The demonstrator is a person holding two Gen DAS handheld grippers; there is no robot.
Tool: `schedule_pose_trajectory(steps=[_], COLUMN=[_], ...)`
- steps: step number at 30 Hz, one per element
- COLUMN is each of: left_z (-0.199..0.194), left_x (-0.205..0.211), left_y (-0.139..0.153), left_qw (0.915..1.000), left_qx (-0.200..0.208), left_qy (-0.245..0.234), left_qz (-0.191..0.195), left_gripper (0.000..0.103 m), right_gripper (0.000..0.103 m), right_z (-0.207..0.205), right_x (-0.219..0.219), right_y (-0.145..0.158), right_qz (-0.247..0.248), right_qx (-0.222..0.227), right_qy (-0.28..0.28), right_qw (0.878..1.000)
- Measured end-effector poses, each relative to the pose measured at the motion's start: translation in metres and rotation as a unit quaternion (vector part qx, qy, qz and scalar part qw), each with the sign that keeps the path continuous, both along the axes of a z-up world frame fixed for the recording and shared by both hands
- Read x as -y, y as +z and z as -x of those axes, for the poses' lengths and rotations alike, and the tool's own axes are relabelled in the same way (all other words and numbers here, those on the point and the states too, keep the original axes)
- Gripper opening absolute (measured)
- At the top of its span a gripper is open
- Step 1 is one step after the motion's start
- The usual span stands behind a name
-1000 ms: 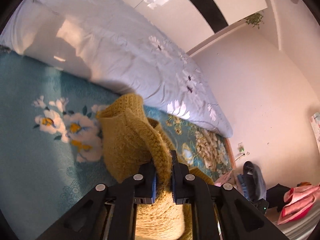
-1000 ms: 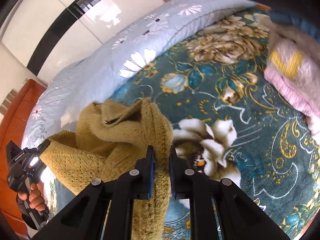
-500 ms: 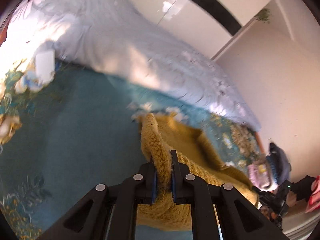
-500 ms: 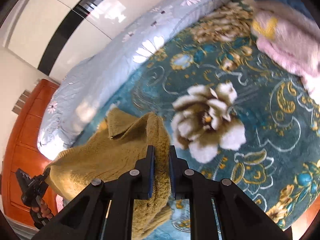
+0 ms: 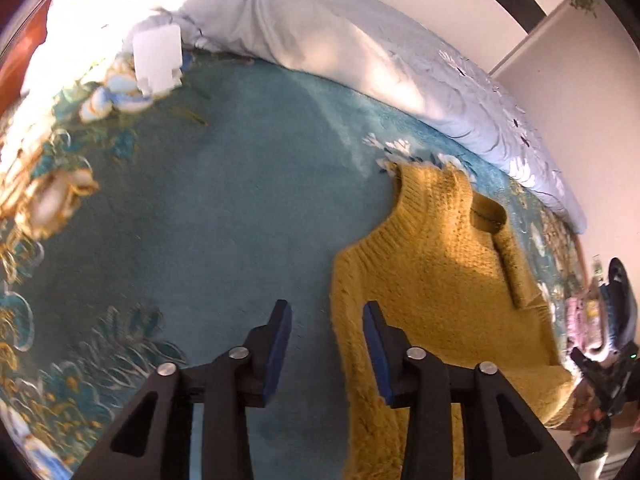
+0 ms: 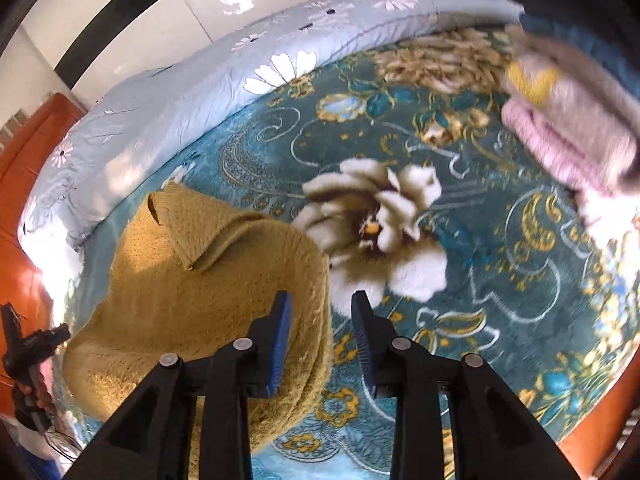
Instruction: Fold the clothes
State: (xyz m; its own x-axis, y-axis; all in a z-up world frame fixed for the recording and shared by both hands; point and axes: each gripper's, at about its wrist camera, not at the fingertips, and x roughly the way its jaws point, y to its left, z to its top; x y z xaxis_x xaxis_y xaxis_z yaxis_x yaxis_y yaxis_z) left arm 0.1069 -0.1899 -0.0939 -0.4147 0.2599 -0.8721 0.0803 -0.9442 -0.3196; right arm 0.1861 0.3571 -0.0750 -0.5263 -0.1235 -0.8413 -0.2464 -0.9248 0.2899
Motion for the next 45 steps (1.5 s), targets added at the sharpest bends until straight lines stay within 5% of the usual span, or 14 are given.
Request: schedule_pose_trajectory(steps=[3,6,11,17,24,26,27,28,37,42,45], left_z=[0.031,0.08,0.148,0.176,0.176,0.173,0.172,0.17,0.168,0.19,0.207], left_x=[-0.017,-0.044,-0.078,-0.106,-0.113,-0.115,-0.115,-0.116,-0.095,-0.074,-0.06], left_y=[0.009,-0.004,-0.05,-0.086,-0.087,-0.087,-0.086,-0.085,-0.015,0.035,0.037], left_qw=[0.9983,0.9968,0.9921,0.9881,0.9933,0.9948,0.995,0.9953,0.992,0.989,0.9887], left_qx=[-0.024,-0.015,0.067,0.106,0.075,0.066,0.062,0.058,-0.046,-0.12,-0.117], left_qy=[-0.033,-0.079,-0.072,-0.053,-0.025,-0.022,-0.021,-0.02,0.002,0.019,0.042], left_qz=[0.042,0.003,-0.079,-0.097,-0.084,-0.075,-0.075,-0.075,-0.118,-0.084,-0.084], left_gripper=[0.056,0.064,0.064,0.064,0.062,0.038,0.019,0.013,0.01,0.01,0.01], right_gripper=[0.051,0.051,0.051,0.051,0.048,0.033,0.03,0.021,0.011,0.011,0.011], right_z=[0.027,0.071,0.13,0.155,0.164,0.168,0.17,0.172,0.213,0.252,0.272], right_x=[0.02,0.069,0.134,0.172,0.162,0.158,0.154,0.15,0.123,0.125,0.122], right_y=[0.015,0.013,-0.011,-0.051,-0.061,-0.06,-0.059,-0.058,0.013,0.061,0.071], right_qz=[-0.015,-0.022,-0.045,-0.088,-0.104,-0.116,-0.109,-0.101,-0.131,-0.167,-0.173], right_qx=[-0.013,-0.008,0.025,0.081,0.088,0.093,0.094,0.095,0.029,-0.021,-0.027], right_qy=[0.051,0.134,0.217,0.263,0.226,0.209,0.203,0.196,0.157,0.149,0.132], right_qw=[0.998,0.991,0.975,0.957,0.965,0.966,0.969,0.971,0.979,0.974,0.976])
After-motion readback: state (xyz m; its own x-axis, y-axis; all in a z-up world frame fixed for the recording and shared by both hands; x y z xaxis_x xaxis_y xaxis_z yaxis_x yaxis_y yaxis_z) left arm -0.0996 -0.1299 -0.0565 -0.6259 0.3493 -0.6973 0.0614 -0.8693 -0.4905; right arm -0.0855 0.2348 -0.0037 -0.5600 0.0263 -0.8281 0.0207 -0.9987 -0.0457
